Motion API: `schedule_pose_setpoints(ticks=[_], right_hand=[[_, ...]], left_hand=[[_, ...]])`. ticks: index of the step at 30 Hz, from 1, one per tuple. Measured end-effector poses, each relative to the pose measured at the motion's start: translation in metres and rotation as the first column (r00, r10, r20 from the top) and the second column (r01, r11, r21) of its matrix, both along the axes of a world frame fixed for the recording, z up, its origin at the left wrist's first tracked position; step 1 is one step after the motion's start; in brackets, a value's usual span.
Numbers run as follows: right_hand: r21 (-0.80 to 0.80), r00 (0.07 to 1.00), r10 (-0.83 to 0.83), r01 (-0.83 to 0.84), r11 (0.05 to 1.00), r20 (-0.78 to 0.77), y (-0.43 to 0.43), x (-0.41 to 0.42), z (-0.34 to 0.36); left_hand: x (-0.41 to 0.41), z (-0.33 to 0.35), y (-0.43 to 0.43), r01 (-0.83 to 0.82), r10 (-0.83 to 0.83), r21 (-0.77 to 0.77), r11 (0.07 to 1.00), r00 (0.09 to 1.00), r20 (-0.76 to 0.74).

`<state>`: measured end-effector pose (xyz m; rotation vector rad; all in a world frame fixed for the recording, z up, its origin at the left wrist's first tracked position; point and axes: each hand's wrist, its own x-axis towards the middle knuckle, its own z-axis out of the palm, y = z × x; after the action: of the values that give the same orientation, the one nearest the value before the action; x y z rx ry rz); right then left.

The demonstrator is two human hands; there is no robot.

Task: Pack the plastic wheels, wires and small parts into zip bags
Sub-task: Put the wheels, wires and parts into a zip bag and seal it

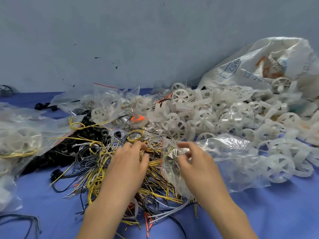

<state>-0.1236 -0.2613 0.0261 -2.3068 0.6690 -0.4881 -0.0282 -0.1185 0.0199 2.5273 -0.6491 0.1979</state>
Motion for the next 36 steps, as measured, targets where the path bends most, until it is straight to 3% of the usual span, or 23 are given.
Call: schedule_pose_setpoints(ticks=[4, 9, 12, 16, 19, 22, 27, 31, 34, 36], right_hand=[[0.045, 0.999, 0.037, -0.037, 0.998, 0.004, -0.001, 0.001, -0.006], [0.079, 0.997, 0.075, -0.073, 0.994, -0.02, 0.0, 0.005, -0.011], [0.116, 0.999, 0.048, -0.05, 0.992, 0.021, -0.004, 0.006, -0.012], [0.175, 0.996, 0.017, -0.031, 0.984, 0.086, -0.008, 0.007, -0.015], [0.175, 0.992, 0.002, -0.024, 0.984, 0.122, -0.008, 0.008, -0.015], [0.154, 0.99, 0.002, -0.023, 0.988, 0.138, -0.007, 0.008, -0.014], [0.099, 0.99, 0.021, -0.035, 0.994, 0.143, -0.004, 0.008, -0.013], [0.083, 0.989, 0.001, -0.014, 0.996, 0.149, -0.006, 0.009, -0.014], [0.104, 0.986, -0.026, 0.008, 0.994, 0.166, -0.013, 0.012, -0.015], [0.118, 0.983, -0.044, 0.023, 0.993, 0.18, -0.018, 0.013, -0.015]], left_hand=[[-0.003, -0.012, -0.002, 0.0, -0.01, 0.223, 0.975, 0.999, 0.044], [-0.001, -0.016, -0.002, 0.019, -0.045, 0.267, 0.964, 0.995, 0.093], [0.001, -0.012, 0.001, 0.006, -0.024, 0.138, 0.99, 0.992, 0.124], [0.003, 0.004, 0.006, 0.01, 0.036, -0.257, 0.966, 0.984, 0.175], [0.001, 0.016, 0.01, 0.025, 0.104, -0.56, 0.828, 0.975, 0.198], [-0.002, 0.022, 0.011, -0.023, 0.071, -0.76, 0.65, 0.997, 0.03], [0.003, 0.018, 0.015, -0.156, -0.009, -0.811, 0.564, 0.981, -0.195], [0.009, 0.018, 0.021, -0.273, -0.127, -0.867, 0.418, 0.927, -0.353], [0.014, 0.025, 0.031, -0.29, -0.297, -0.899, 0.33, 0.872, -0.39], [0.015, 0.029, 0.04, -0.243, -0.419, -0.912, 0.329, 0.828, -0.372]])
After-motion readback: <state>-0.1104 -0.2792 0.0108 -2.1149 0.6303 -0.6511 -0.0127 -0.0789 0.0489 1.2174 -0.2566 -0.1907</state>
